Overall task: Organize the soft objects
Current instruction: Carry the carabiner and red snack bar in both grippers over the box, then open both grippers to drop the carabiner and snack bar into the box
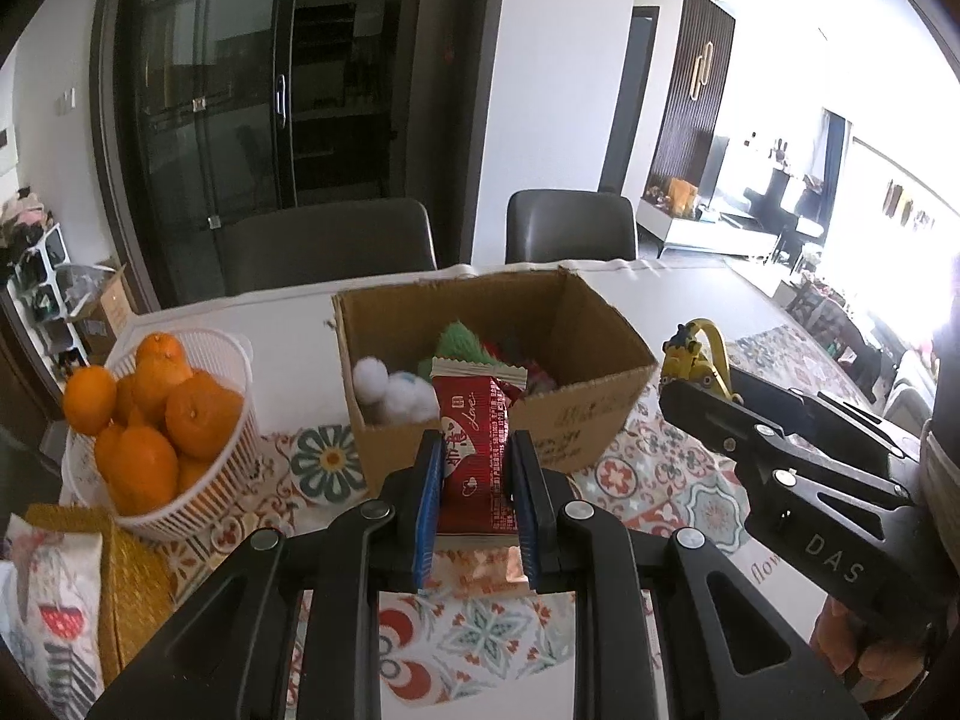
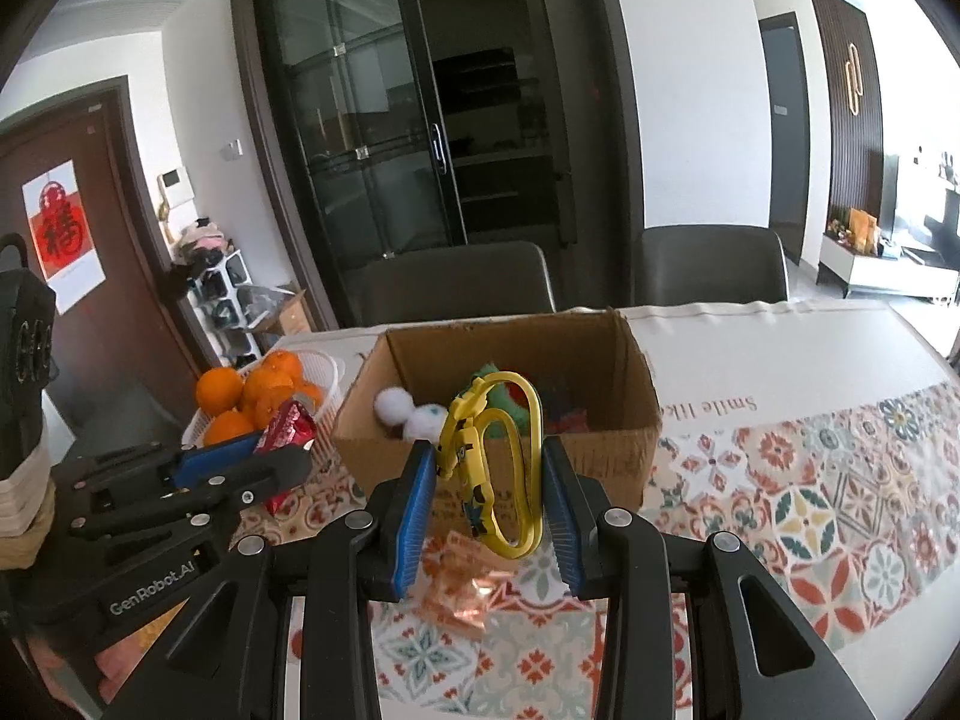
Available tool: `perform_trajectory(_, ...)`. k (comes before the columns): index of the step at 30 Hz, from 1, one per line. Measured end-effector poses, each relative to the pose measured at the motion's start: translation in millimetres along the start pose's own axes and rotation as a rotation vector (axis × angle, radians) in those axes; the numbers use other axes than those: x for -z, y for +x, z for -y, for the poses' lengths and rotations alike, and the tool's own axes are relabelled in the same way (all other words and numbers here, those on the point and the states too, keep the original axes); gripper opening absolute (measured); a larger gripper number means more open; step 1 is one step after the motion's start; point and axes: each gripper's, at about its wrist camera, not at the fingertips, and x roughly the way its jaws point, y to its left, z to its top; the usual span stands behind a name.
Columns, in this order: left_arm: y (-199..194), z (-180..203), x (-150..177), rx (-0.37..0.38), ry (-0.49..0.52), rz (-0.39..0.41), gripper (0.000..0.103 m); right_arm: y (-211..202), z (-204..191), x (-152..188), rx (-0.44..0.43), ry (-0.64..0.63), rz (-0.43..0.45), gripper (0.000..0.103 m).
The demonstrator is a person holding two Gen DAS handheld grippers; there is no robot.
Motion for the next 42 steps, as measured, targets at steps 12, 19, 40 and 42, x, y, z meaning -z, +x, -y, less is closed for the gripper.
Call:
perform_trajectory(12, 28, -8, -37, -0.008, 0.008, -0.021, 0.023, 34, 12, -35, -0.006, 0.005, -0.019, 0.037)
perform_trajectory(19, 54, -13, -51, -0.016, 0.01, -0.044, 0.023, 64, 20, -41, -0.004, 0.009, -0.06, 0.037)
perform_trajectory(40, 97, -27, -65, -0.08, 0.011, -0.06, 0.051, 105, 40, -49, 0.055, 0.069, -0.107, 0.052)
perform_trajectory(42, 92, -26, -63, -0.1, 0.016, -0.046, 0.056, 99, 38, -45, 0.063, 0.072, -0.098, 0.052)
